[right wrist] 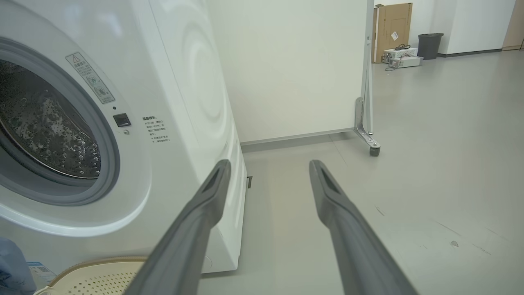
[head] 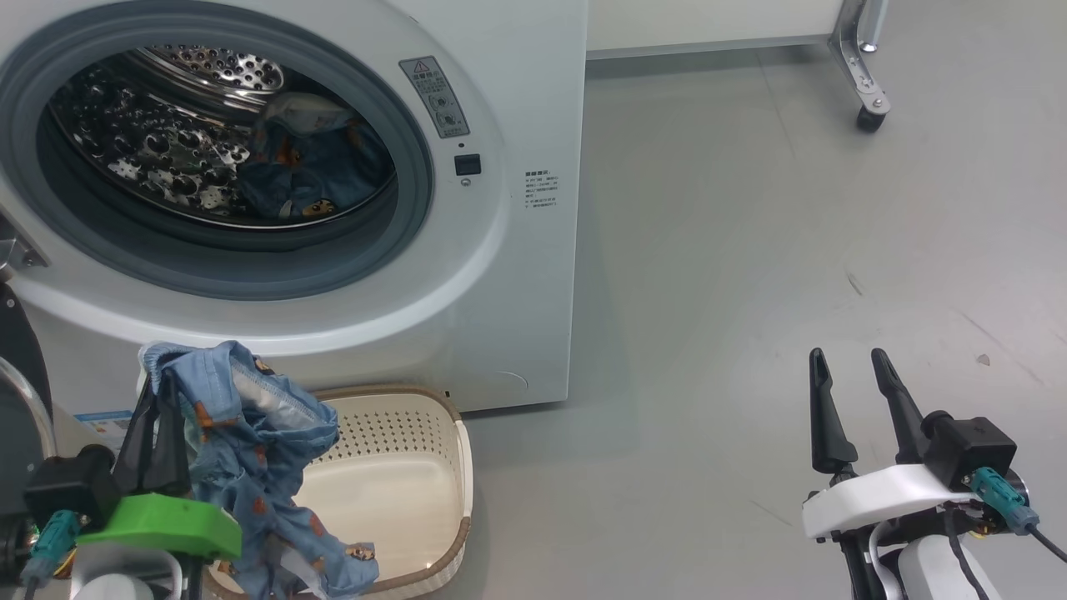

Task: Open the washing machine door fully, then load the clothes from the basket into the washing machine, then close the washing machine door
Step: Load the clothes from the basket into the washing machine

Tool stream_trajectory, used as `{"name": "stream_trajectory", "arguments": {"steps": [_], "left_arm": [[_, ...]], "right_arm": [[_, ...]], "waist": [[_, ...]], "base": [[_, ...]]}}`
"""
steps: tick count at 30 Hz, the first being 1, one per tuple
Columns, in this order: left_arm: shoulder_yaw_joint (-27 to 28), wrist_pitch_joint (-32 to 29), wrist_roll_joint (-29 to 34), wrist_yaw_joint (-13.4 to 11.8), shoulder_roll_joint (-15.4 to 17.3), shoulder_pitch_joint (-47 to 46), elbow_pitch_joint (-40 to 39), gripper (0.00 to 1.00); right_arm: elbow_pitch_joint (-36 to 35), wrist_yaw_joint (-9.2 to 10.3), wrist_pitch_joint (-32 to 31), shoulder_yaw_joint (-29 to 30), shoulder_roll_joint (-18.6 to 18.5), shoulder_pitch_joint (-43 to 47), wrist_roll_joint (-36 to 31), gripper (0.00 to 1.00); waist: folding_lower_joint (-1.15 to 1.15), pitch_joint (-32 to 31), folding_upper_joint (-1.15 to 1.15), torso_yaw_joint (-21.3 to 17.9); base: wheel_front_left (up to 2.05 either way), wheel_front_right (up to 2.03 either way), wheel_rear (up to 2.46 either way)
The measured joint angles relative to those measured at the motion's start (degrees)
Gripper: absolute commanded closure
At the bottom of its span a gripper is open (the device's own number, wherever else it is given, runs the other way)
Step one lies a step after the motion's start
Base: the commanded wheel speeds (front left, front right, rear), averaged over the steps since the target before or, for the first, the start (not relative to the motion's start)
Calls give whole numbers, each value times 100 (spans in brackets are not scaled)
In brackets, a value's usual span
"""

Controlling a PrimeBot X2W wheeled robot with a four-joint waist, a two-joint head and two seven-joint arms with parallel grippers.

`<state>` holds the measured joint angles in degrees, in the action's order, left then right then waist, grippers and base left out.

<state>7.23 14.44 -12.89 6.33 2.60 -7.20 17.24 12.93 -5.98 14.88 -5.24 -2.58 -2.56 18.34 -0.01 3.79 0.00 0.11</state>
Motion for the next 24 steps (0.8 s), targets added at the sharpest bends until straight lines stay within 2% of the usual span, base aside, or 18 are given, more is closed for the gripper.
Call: {"name": "stream_trajectory", "arguments": {"steps": [13,24], "left_arm": [[-11,-1,25,15,-16,626,-512,100],[-79,-1,-90,37,-27,768,-748,100]], "right_arm": [[-121,0,0,8,4,163,-42,0],[-245,-2,0,-65,8,221,-45,0]], "waist": [[0,-203,0,-76],[0,15,0,-143]], "base": [[0,0,0],[0,0,0]]}}
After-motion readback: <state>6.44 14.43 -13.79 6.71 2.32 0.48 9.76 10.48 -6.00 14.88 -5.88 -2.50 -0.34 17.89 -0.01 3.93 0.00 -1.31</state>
